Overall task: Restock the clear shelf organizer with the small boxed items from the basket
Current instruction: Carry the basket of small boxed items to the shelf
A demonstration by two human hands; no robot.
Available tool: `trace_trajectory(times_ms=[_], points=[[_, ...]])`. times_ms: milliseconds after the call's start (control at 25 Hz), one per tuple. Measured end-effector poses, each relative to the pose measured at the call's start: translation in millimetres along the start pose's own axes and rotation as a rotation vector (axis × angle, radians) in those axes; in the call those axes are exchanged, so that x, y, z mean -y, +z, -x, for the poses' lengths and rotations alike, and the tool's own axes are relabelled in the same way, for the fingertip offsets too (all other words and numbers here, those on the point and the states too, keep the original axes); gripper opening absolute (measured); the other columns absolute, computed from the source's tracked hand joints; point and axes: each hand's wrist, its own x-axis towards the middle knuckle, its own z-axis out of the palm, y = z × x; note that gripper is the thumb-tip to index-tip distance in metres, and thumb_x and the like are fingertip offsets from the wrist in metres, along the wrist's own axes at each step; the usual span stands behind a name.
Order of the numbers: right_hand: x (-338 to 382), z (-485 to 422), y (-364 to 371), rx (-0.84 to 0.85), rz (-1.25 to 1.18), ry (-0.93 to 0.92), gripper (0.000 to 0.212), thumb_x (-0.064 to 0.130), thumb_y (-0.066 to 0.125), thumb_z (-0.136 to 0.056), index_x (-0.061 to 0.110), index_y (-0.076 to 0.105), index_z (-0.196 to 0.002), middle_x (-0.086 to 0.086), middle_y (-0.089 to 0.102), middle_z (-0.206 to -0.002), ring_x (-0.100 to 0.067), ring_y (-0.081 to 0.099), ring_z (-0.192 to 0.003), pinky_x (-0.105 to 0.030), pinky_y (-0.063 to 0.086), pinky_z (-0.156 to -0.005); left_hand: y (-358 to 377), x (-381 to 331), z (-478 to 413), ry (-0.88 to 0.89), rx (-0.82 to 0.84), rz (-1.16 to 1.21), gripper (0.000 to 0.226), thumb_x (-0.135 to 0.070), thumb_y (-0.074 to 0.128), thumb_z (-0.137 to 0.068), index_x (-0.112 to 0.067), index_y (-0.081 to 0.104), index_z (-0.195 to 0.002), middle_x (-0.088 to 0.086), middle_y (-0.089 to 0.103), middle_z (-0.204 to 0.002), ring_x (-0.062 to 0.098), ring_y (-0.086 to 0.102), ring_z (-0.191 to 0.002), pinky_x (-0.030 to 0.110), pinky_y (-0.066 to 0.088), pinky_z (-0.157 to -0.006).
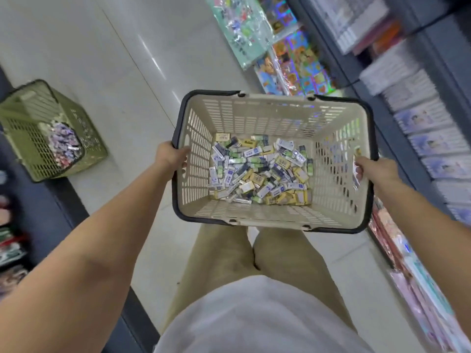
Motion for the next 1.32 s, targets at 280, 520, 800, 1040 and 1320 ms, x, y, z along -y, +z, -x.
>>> trace_trajectory(times_ms=[280, 520, 800, 1040, 1320], points=[[183.8, -39.9, 114.6, 0.100, 0.043, -0.107, 0.017, 0.009, 0.056, -0.074, 0.010, 0.047, -0.060, 0.000, 0.048, -0.038, -0.011, 0.039, -0.028, -0.024, 0.038, -0.041, -95.8, -68.0, -117.1, -0.055, -0.090, 0.087, 0.018, -0.016, 0.061, -0.090, -0.004, 0.051, -0.098, 0.007, 0.051, -0.068, 0.021, 0.049, -0.052, 0.036, 0.047, -0.052], [346.7, -66.1, 206.5, 0.159, 0.167, -0.211, 0.016, 0.013, 0.055, -0.073, 0.011, 0.044, -0.062, -0.006, 0.049, -0.047, -0.015, 0.041, -0.038, -0.024, 0.037, -0.045, -172.8, -146.5, -209.8, -0.114, -0.173, 0.137, 0.017, -0.012, 0.062, -0.088, -0.005, 0.053, -0.100, 0.007, 0.053, -0.071, 0.019, 0.049, -0.055, 0.032, 0.046, -0.050], [529.7, -78.1, 331.9, 0.174, 0.179, -0.266, 0.015, 0.011, 0.056, -0.074, 0.011, 0.044, -0.065, 0.002, 0.047, -0.035, -0.010, 0.040, -0.029, -0.017, 0.034, -0.039, -279.8, -227.3, -334.1, -0.124, -0.242, 0.207, 0.016, -0.015, 0.062, -0.088, -0.006, 0.051, -0.097, 0.004, 0.051, -0.068, 0.014, 0.047, -0.053, 0.019, 0.044, -0.036], [667.5, -76.9, 462.2, 0.169, 0.197, -0.270, 0.020, 0.014, 0.060, -0.084, 0.013, 0.047, -0.069, -0.007, 0.046, -0.060, -0.019, 0.043, -0.049, -0.030, 0.038, -0.048, -399.0, -287.1, -475.3, -0.141, -0.257, 0.229, 0.020, -0.016, 0.062, -0.087, -0.007, 0.049, -0.100, 0.005, 0.052, -0.075, 0.016, 0.048, -0.056, 0.031, 0.046, -0.052], [826.9, -57.9, 587.0, 0.180, 0.162, -0.283, 0.011, 0.011, 0.059, -0.085, 0.008, 0.051, -0.077, -0.007, 0.049, -0.060, -0.012, 0.047, -0.039, -0.030, 0.045, -0.051, -547.2, -380.4, -619.5, -0.104, -0.266, 0.166, 0.022, -0.017, 0.065, -0.083, -0.007, 0.051, -0.097, 0.005, 0.051, -0.070, 0.016, 0.048, -0.051, 0.029, 0.045, -0.046]])
